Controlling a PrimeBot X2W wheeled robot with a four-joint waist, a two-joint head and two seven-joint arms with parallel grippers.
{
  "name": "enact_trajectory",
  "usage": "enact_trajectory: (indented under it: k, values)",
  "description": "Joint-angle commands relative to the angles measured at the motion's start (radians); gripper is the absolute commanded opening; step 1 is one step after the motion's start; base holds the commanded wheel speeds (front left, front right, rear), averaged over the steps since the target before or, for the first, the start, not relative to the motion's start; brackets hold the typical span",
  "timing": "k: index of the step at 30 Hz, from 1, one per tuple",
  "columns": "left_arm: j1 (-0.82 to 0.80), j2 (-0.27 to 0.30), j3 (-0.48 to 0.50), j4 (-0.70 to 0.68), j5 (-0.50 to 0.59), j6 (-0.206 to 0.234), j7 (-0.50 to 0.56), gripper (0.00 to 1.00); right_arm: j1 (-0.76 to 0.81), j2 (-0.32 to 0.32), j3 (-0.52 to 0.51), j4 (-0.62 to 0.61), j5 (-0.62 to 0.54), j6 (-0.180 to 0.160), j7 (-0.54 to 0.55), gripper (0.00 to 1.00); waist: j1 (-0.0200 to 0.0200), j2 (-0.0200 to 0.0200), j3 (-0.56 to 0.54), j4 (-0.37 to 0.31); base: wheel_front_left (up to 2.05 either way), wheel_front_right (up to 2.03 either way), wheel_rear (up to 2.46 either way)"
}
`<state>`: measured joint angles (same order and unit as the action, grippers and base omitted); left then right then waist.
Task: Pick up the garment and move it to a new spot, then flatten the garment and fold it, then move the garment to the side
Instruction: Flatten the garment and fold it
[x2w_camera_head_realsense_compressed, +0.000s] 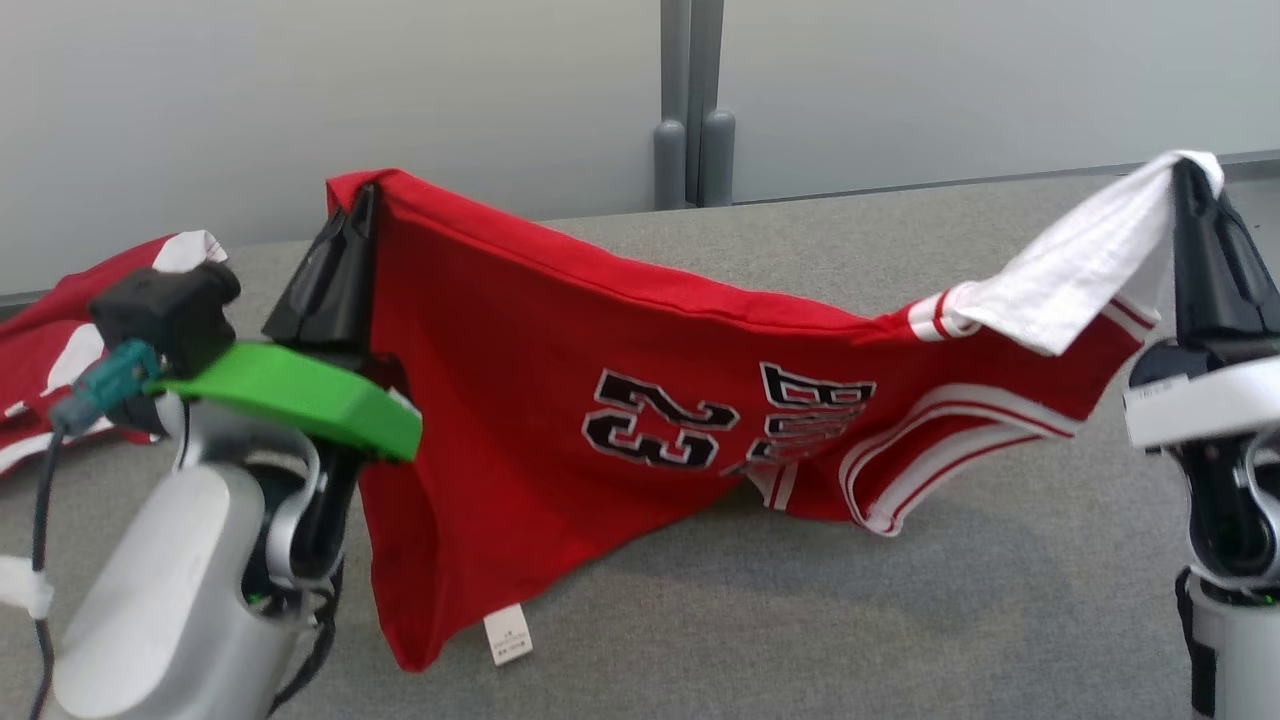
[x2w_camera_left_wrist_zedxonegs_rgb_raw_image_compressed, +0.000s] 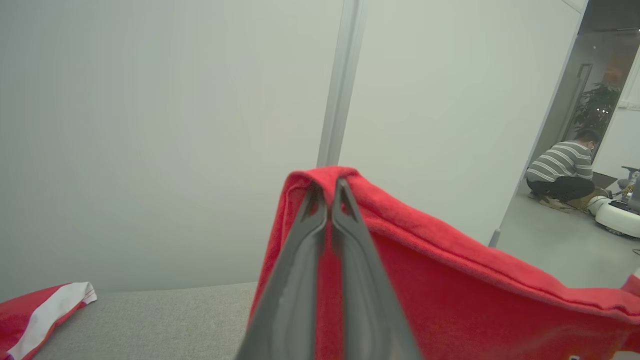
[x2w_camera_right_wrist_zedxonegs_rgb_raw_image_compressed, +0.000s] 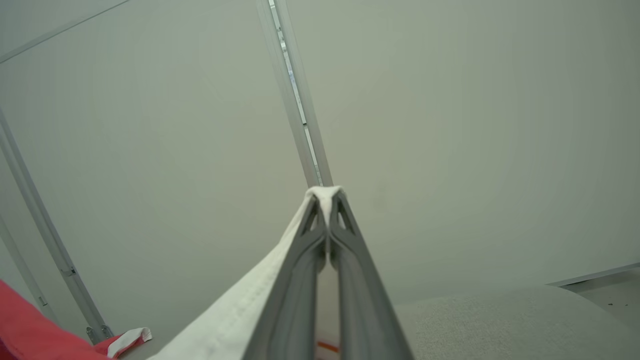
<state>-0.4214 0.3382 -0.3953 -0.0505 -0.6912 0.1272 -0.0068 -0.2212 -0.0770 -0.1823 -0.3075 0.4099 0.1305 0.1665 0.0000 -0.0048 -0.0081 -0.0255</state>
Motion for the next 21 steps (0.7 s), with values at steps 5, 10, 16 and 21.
enact_trajectory:
  k: [5,10,16,21]
  values:
    - [-0.259,0.042,0.017,0.177,0.031,-0.051,0.051,0.0,-0.289,-0.044,0.082,0.191,0.013,0.0,0.013,0.0,0.0,0.0048,0.173,-0.027,0.0,0.0,0.0]
    - [-0.533,0.076,0.02,0.371,0.087,-0.096,0.067,0.0,-0.636,-0.051,0.172,0.443,-0.015,0.0,-0.023,0.0,0.0,0.0048,0.281,-0.056,0.0,0.0,0.0]
    - [-0.797,0.125,0.013,0.545,0.182,-0.117,0.026,0.0,-1.003,-0.026,0.195,0.736,-0.094,0.0,-0.121,0.0,0.0,0.0048,0.361,-0.095,0.0,0.0,0.0]
    - [-0.993,0.181,0.01,0.684,0.265,-0.131,-0.083,0.0,-1.237,0.012,0.194,0.932,-0.141,0.0,-0.261,0.0,0.0,0.0048,0.399,-0.142,0.0,0.0,0.0]
